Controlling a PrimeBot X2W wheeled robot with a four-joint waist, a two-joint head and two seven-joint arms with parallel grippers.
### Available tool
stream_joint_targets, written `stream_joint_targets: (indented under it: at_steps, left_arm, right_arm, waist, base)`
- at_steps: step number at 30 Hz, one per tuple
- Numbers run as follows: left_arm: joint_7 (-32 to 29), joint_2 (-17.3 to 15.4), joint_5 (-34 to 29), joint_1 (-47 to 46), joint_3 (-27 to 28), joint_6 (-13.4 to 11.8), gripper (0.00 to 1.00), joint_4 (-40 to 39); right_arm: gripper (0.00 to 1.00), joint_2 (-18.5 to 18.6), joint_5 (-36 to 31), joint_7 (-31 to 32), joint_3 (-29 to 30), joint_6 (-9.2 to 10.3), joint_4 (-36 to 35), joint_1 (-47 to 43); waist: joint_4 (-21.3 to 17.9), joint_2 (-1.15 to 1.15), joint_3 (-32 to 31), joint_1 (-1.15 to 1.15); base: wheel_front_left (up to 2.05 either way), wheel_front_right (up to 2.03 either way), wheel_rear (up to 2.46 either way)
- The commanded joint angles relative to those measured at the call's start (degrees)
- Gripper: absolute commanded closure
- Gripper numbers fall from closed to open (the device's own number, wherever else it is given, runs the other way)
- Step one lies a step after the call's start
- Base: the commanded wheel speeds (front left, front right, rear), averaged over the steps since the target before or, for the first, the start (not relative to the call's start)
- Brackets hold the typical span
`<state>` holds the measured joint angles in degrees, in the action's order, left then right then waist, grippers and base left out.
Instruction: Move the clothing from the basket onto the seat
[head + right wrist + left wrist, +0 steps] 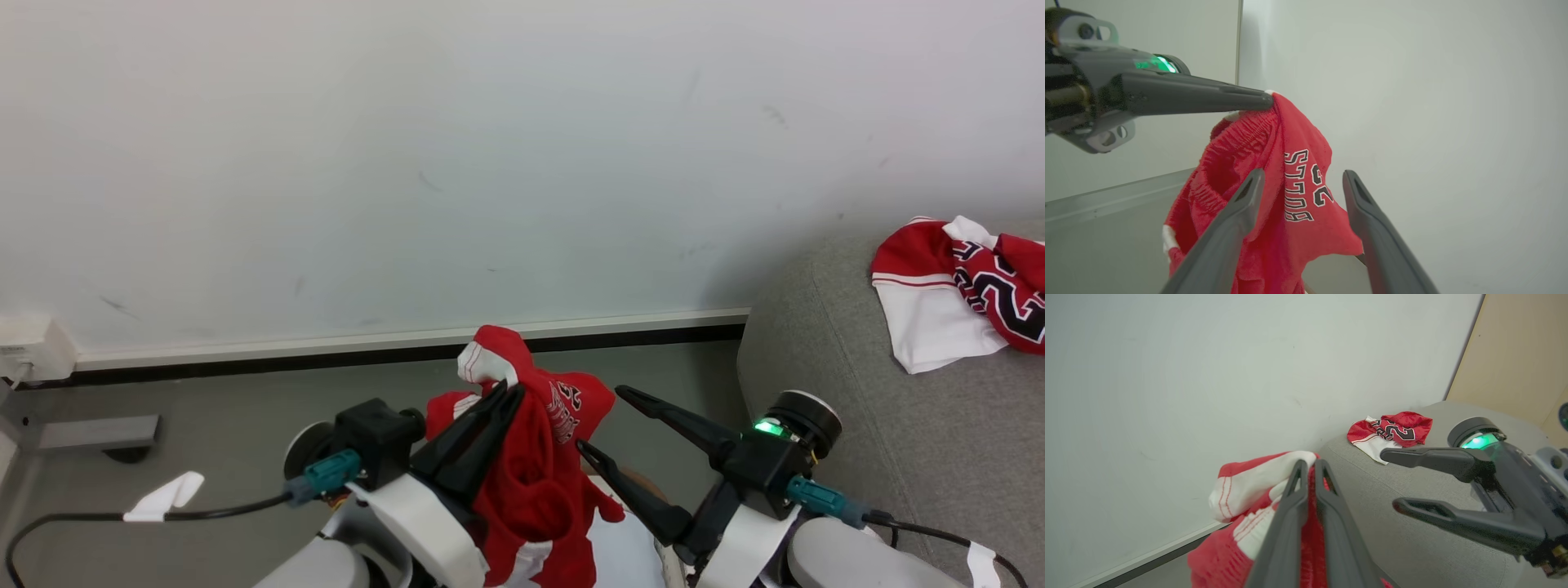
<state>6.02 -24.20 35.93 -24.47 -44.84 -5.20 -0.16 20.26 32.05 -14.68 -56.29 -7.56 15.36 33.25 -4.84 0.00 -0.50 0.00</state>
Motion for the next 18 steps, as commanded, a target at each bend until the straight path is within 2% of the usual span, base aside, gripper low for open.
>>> stream_joint_targets:
  at_steps: [1, 6, 12, 14, 15, 16, 18]
  left_arm:
    - [-0.28, 0.05, -0.13, -0.54, -0.29, 0.34, 1.00, -0.30]
    - [-0.91, 0.65, -0.69, -0.83, -1.55, 0.80, 1.00, -1.18]
    - [-1.52, 1.29, -0.76, -1.49, -2.71, 1.33, 1.00, -1.89]
    - [-1.56, 1.47, -0.79, -1.72, -2.83, 1.44, 1.00, -2.08]
    - [-1.56, 1.56, -0.78, -1.78, -2.89, 1.42, 1.00, -2.18]
    - [-1.57, 1.61, -0.77, -1.80, -2.94, 1.40, 1.00, -2.28]
    - [-1.55, 1.60, -0.73, -1.78, -2.99, 1.39, 1.00, -2.49]
  right_arm:
    - [0.00, -0.16, 1.44, -0.17, -1.83, 0.15, 1.01, 2.09]
    - [0.00, -1.77, 4.20, -0.51, -7.05, 0.15, 4.31, 6.01]
    - [0.00, -3.59, 8.95, -0.55, -10.60, 0.14, 6.33, 7.99]
    - [0.69, -3.79, 9.94, -0.55, -10.61, 0.14, 7.13, 8.26]
    - [0.93, -4.01, 10.40, -0.53, -10.47, 0.14, 7.59, 8.21]
    - [1.00, -4.23, 10.74, -0.52, -10.55, 0.14, 7.85, 8.20]
    - [1.00, -4.44, 11.41, -0.53, -10.52, 0.14, 8.02, 8.12]
  waist:
    - [0.20, 0.00, -0.02, 0.00]
    - [0.80, 0.00, -0.08, 0.00]
    - [1.47, 0.00, -0.04, 0.00]
    - [1.60, 0.00, -0.07, 0.00]
    - [1.65, 0.00, -0.07, 0.00]
    - [1.70, 0.00, -0.07, 0.00]
    - [1.76, 0.00, -0.08, 0.00]
  base:
    - [0.00, 0.00, 0.00]
    - [0.00, 0.00, 0.00]
    - [0.00, 0.00, 0.00]
    - [0.00, 0.00, 0.00]
    - [0.00, 0.00, 0.00]
    - [0.00, 0.00, 0.00]
    - [0.00, 0.00, 0.00]
